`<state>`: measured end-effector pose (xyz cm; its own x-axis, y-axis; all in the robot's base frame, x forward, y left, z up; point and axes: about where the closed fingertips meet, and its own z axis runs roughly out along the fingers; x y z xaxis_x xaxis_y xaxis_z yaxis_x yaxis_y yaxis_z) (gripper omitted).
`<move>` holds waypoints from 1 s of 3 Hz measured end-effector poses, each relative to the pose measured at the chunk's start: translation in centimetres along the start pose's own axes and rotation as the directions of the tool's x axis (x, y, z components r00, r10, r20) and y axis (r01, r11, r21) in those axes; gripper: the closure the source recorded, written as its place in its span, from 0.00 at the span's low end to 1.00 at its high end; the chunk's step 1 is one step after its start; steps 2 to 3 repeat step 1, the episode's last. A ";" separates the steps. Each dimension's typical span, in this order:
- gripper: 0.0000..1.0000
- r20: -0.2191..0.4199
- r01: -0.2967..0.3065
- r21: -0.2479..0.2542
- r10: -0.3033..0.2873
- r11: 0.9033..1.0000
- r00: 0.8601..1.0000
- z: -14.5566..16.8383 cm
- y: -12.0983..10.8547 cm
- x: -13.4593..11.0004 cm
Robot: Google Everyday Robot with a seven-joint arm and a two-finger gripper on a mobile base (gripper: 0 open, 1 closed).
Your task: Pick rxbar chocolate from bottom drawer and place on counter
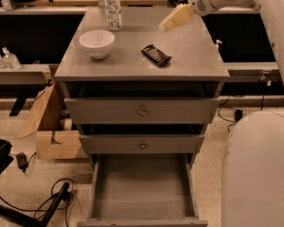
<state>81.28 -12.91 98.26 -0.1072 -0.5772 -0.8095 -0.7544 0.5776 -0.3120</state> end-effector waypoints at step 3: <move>0.00 0.000 0.000 0.000 0.000 1.000 1.000 0.0 0.0 0.0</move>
Offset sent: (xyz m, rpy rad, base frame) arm 0.0000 0.0000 0.0000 0.0000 0.0000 0.0000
